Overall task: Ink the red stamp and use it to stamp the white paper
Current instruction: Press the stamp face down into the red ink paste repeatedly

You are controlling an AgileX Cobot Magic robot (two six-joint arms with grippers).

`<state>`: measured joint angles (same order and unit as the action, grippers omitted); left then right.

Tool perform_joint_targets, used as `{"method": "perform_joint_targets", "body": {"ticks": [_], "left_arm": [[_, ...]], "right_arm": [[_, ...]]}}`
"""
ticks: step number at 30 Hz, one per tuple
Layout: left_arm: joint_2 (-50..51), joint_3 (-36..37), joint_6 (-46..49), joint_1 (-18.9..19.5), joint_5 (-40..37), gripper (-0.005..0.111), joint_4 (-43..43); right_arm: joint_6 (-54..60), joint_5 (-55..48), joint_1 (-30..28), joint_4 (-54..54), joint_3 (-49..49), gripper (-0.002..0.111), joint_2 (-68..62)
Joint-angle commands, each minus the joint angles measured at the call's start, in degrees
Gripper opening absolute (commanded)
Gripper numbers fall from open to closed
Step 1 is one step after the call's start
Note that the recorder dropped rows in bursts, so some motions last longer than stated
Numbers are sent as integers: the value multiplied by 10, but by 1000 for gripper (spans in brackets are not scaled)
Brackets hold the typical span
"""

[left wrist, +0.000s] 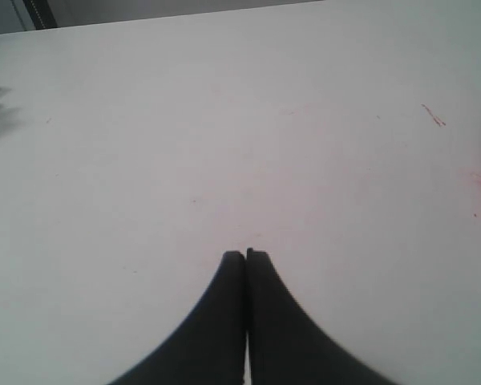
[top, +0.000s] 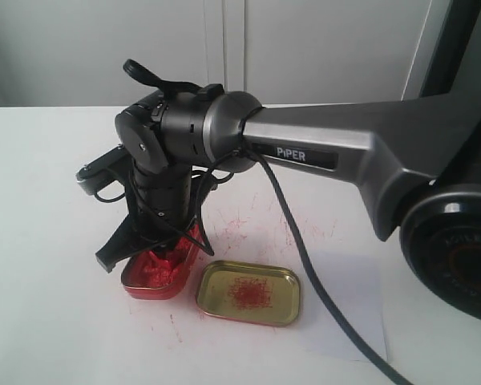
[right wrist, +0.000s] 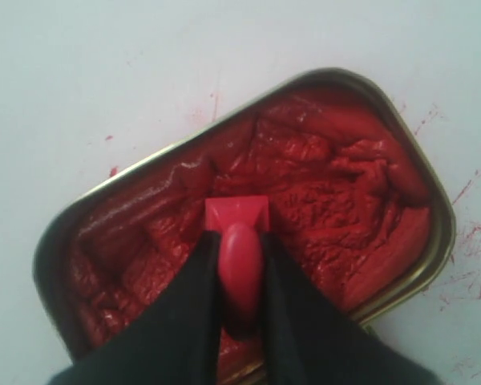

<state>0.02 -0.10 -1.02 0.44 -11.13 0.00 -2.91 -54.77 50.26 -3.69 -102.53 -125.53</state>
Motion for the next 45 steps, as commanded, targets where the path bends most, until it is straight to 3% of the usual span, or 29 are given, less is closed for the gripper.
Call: {"method": "perform_joint_targets", "body": {"ticks": [1,45], "left_arm": [[0,1,-2,0,0,0,-3],[0,1,-2,0,0,0,-3]], "right_arm": [[-3,9,-1,-5,3,0,11],[-19,7,-1,2,-9,0,0]]}}
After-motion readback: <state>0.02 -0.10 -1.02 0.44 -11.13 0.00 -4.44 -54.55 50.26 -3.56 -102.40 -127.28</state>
